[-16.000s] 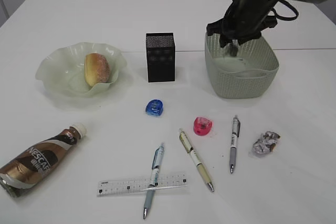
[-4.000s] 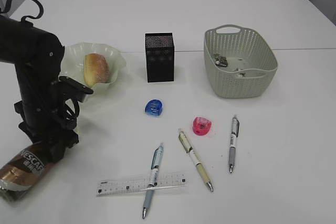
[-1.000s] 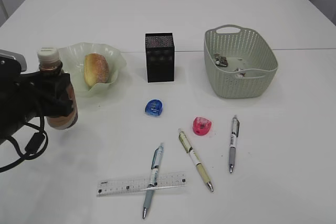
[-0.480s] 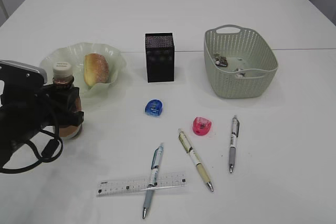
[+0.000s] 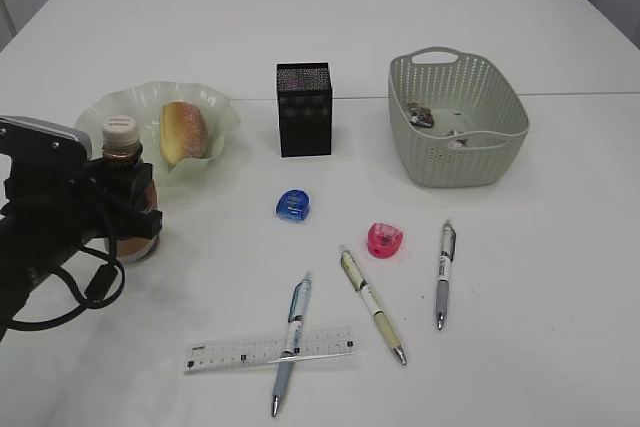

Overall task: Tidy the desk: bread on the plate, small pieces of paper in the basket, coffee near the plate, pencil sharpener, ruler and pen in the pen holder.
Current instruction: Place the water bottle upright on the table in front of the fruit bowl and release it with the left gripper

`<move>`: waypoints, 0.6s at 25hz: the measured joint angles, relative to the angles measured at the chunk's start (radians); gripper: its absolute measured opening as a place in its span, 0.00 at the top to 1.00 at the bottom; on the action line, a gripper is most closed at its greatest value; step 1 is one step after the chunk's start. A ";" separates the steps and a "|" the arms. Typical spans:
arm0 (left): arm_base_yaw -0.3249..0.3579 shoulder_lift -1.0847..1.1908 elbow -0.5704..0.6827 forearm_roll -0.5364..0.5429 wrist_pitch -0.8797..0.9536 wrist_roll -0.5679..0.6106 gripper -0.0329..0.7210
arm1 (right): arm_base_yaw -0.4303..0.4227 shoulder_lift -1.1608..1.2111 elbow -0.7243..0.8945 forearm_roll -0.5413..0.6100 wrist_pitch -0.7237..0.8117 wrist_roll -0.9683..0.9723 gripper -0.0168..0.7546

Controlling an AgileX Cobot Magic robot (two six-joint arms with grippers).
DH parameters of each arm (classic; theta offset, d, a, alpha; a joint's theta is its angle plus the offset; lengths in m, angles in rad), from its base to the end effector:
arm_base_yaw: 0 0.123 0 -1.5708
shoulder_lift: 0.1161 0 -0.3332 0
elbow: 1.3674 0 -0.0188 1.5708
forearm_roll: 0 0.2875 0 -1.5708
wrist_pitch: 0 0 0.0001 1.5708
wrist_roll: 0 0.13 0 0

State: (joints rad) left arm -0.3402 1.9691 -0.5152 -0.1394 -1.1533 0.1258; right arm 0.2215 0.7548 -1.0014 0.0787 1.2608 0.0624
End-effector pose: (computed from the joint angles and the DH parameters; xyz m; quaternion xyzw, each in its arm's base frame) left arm 0.3511 -0.1068 0.1075 0.1190 0.7698 -0.0354 0.6261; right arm 0.1234 0.0378 0.3862 -0.0758 0.9449 0.0837 0.3074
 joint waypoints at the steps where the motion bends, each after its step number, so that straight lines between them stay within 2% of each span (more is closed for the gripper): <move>1: 0.000 0.000 0.000 0.000 0.000 0.000 0.62 | 0.000 0.000 0.000 0.000 0.000 0.000 0.39; 3: 0.000 0.000 0.000 0.000 0.000 0.000 0.62 | 0.000 0.000 0.000 0.000 0.000 0.000 0.39; 5: 0.000 0.000 0.000 -0.002 0.000 0.000 0.58 | 0.000 0.000 0.000 0.000 0.000 0.000 0.39; 7: 0.000 0.000 0.000 -0.005 0.000 0.002 0.49 | 0.000 0.000 0.000 0.000 0.000 0.000 0.39; 11: 0.000 0.000 0.000 -0.006 0.002 0.002 0.26 | 0.000 0.000 0.000 0.002 0.000 0.000 0.39; 15: 0.000 0.000 0.000 -0.013 0.002 0.002 0.19 | 0.000 0.000 0.000 0.004 0.000 0.000 0.39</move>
State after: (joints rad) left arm -0.3402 1.9691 -0.5152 -0.1525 -1.1514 0.1281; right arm 0.2215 0.7548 -1.0014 0.0828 1.2608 0.0624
